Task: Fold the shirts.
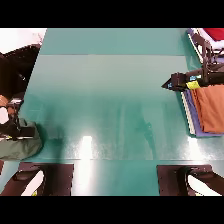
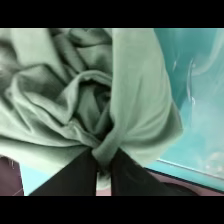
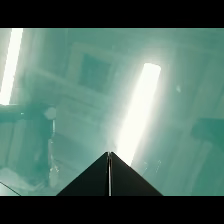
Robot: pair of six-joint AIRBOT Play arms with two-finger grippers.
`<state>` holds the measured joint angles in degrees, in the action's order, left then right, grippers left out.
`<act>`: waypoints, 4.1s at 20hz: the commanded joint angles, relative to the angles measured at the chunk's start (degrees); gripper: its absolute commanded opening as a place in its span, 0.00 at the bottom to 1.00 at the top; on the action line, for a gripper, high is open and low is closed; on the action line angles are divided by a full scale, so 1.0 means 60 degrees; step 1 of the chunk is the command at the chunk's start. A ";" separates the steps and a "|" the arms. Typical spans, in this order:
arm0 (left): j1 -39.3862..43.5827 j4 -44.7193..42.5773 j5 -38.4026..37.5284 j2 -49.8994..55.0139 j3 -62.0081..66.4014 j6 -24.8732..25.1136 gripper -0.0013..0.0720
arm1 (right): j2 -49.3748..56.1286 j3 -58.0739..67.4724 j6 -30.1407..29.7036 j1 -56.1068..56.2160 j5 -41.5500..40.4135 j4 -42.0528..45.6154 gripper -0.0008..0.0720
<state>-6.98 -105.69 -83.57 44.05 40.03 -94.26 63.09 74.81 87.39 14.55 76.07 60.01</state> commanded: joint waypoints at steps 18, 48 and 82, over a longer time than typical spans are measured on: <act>0.4528 0.5169 0.0652 0.2397 0.8375 0.0783 0.05 | 0.0000 0.6233 0.0011 -0.0860 0.0087 0.0000 0.04; 0.3581 0.6014 0.3453 0.7504 0.4954 0.1778 0.16 | 0.0182 0.1712 0.0375 -0.1264 0.0739 -0.0084 0.04; 0.3581 0.5566 0.3391 0.1945 0.8615 0.1679 0.05 | -0.0900 0.1184 -0.0466 -0.0765 -0.1712 -0.1300 0.04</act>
<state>14.46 -73.34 -63.57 63.81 87.70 -83.99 66.61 74.08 84.68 13.69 63.20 50.30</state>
